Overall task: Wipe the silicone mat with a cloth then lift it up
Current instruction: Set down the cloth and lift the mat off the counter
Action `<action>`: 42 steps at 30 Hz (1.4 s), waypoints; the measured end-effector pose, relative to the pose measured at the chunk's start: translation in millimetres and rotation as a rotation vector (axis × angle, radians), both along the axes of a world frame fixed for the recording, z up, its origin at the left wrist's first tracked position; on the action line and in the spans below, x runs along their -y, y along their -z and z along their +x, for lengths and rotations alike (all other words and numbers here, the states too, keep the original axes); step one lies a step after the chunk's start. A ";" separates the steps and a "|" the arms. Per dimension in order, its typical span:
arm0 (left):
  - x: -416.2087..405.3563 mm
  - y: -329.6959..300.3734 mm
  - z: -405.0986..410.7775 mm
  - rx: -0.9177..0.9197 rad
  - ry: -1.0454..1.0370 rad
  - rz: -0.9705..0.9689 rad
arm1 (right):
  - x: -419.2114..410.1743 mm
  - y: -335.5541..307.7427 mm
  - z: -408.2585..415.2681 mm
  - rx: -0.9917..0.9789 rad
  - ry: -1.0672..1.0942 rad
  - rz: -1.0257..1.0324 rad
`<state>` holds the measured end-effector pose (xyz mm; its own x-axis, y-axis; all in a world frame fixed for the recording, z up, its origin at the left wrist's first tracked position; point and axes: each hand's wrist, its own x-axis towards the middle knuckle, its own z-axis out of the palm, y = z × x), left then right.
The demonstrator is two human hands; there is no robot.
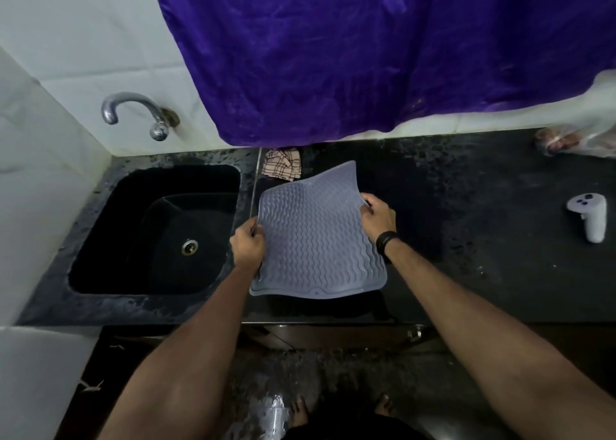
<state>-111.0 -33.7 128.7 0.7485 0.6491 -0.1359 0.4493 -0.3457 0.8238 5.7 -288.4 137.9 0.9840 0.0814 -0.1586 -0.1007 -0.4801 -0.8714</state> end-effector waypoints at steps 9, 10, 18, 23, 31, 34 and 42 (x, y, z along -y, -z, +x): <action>-47.9 39.8 -19.7 -0.183 0.066 -0.048 | -48.9 27.6 -23.6 -0.150 0.040 -0.124; -48.7 43.7 -20.5 -0.201 0.083 -0.061 | -49.4 30.3 -25.7 -0.153 0.051 -0.143; -51.9 57.6 -22.1 -0.247 0.126 -0.063 | -35.8 39.3 -28.2 -0.208 0.103 -0.302; -50.1 60.7 -18.0 -0.285 0.088 -0.094 | -40.9 41.9 -26.5 -0.197 0.126 -0.326; -46.3 65.3 -21.8 -0.284 0.112 0.042 | -39.2 49.3 -28.8 -0.244 0.123 -0.385; -47.0 64.7 -21.4 -0.264 0.108 0.049 | -38.7 50.5 -30.5 -0.253 0.116 -0.386; -47.3 62.1 -20.9 -0.323 0.145 0.114 | -40.7 53.1 -37.4 -0.207 0.072 -0.511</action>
